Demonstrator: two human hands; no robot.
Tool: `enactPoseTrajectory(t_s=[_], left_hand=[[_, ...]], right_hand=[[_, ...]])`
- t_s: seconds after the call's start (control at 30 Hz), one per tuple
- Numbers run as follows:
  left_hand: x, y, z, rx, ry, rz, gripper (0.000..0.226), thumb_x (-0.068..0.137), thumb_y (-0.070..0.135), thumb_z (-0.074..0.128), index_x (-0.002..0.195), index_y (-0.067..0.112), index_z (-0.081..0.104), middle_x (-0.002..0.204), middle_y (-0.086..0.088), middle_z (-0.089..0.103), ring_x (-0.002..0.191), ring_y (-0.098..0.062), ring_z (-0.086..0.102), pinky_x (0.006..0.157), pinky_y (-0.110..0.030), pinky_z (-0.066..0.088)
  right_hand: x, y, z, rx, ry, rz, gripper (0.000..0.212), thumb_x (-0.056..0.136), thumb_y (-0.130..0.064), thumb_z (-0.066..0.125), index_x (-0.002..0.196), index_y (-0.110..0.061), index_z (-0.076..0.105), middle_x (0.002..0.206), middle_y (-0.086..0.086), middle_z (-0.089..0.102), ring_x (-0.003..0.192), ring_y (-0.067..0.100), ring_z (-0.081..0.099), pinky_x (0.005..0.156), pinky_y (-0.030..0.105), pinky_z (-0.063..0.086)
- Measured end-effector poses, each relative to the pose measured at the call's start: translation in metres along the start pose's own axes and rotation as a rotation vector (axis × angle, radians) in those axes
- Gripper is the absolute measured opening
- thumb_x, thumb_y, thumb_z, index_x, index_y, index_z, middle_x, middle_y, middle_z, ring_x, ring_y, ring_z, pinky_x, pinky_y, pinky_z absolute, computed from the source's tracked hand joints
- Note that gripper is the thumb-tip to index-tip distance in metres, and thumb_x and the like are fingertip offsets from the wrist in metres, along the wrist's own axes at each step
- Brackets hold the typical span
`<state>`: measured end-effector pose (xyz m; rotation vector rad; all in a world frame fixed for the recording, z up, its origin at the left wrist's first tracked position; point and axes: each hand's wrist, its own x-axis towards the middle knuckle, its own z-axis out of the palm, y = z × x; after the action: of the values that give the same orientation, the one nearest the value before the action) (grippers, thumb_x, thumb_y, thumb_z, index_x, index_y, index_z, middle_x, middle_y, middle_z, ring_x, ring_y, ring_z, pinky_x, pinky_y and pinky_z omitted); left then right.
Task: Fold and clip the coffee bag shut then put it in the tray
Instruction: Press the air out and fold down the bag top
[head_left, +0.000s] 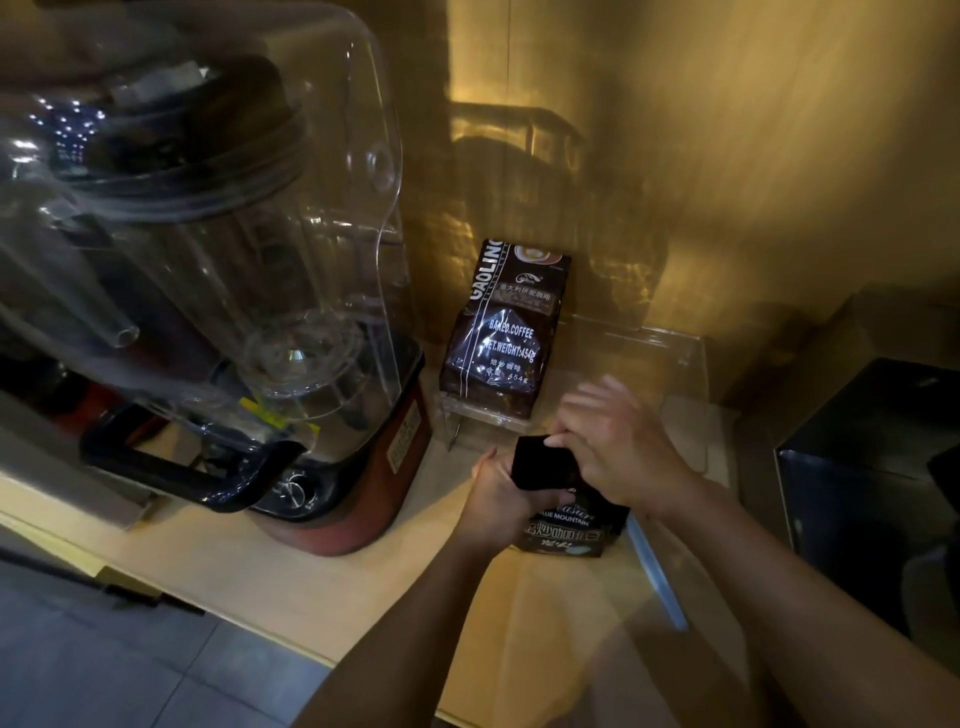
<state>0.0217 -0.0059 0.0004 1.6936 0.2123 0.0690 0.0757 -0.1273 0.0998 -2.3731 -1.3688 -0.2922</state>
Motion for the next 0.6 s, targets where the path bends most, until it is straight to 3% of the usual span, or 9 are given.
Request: enactPoseTrajectory(t_s=[0.07,0.13,0.23,0.3,0.37,0.47,0.53,0.6], left_hand=[[0.002,0.001,-0.001,-0.017,0.006,0.007,0.034,0.053,0.016,0.08,0.081,0.029,0.066,0.094,-0.009,0.072,0.094,-0.024,0.066,0.105,-0.061,0.031],[0.004,0.001,-0.001,-0.101,-0.001,-0.013,0.033,0.056,0.006,0.08,0.083,0.022,0.068,0.089,-0.007,0.072,0.089,-0.025,0.068,0.102,-0.056,0.037],[0.003,-0.006,-0.006,-0.273,-0.012,-0.075,0.033,0.063,-0.006,0.074,0.093,0.003,0.065,0.085,-0.005,0.074,0.082,-0.025,0.069,0.071,-0.033,0.056],[0.001,-0.01,-0.009,-0.347,-0.014,-0.073,0.031,0.066,-0.009,0.071,0.095,0.002,0.065,0.081,-0.003,0.076,0.078,-0.023,0.07,0.061,-0.024,0.055],[-0.001,-0.012,-0.012,-0.4,-0.014,-0.07,0.031,0.067,-0.012,0.068,0.095,0.003,0.065,0.08,-0.003,0.076,0.076,-0.02,0.071,0.059,-0.023,0.056],[-0.003,-0.013,-0.015,-0.418,0.006,-0.077,0.031,0.067,-0.013,0.067,0.093,0.003,0.066,0.08,-0.003,0.077,0.076,-0.02,0.071,0.059,-0.024,0.056],[-0.004,-0.012,-0.013,-0.385,0.003,-0.081,0.03,0.066,-0.009,0.07,0.092,0.005,0.067,0.08,-0.003,0.077,0.078,-0.021,0.071,0.06,-0.024,0.056],[-0.004,-0.011,-0.01,-0.331,0.004,-0.092,0.028,0.066,-0.005,0.073,0.09,0.009,0.069,0.08,-0.001,0.077,0.077,-0.02,0.072,0.06,-0.022,0.056]], right_hand=[[0.006,0.001,-0.002,0.056,-0.043,0.062,0.012,0.075,-0.009,0.063,0.064,-0.006,0.06,0.065,0.009,0.062,0.069,0.026,0.056,0.067,0.03,0.023],[0.013,0.005,-0.005,0.145,-0.088,0.14,0.008,0.078,-0.013,0.064,0.071,-0.011,0.062,0.074,-0.001,0.06,0.082,0.024,0.055,0.074,0.03,0.025],[0.009,0.011,-0.01,0.316,-0.07,0.242,0.005,0.076,-0.019,0.067,0.079,-0.018,0.062,0.08,-0.009,0.055,0.084,0.014,0.053,0.08,0.032,0.04],[-0.005,0.015,-0.012,0.52,0.001,0.387,0.016,0.072,-0.022,0.071,0.082,-0.029,0.061,0.085,-0.012,0.057,0.084,0.003,0.054,0.077,0.019,0.045],[-0.025,0.016,-0.008,0.795,0.092,0.541,0.03,0.068,-0.016,0.074,0.086,-0.035,0.06,0.091,-0.012,0.061,0.08,-0.005,0.057,0.068,0.007,0.046],[-0.054,0.012,0.02,1.155,0.12,0.752,0.037,0.065,0.0,0.074,0.09,-0.025,0.062,0.092,-0.003,0.067,0.079,0.002,0.066,0.062,0.014,0.053],[-0.064,0.007,0.041,1.132,0.108,0.862,0.029,0.065,-0.002,0.075,0.087,-0.017,0.064,0.088,0.003,0.07,0.081,0.014,0.068,0.064,0.023,0.054],[-0.068,0.006,0.056,1.102,0.185,0.933,0.02,0.065,-0.004,0.075,0.077,-0.017,0.067,0.076,0.0,0.072,0.072,0.014,0.068,0.059,0.022,0.053]])
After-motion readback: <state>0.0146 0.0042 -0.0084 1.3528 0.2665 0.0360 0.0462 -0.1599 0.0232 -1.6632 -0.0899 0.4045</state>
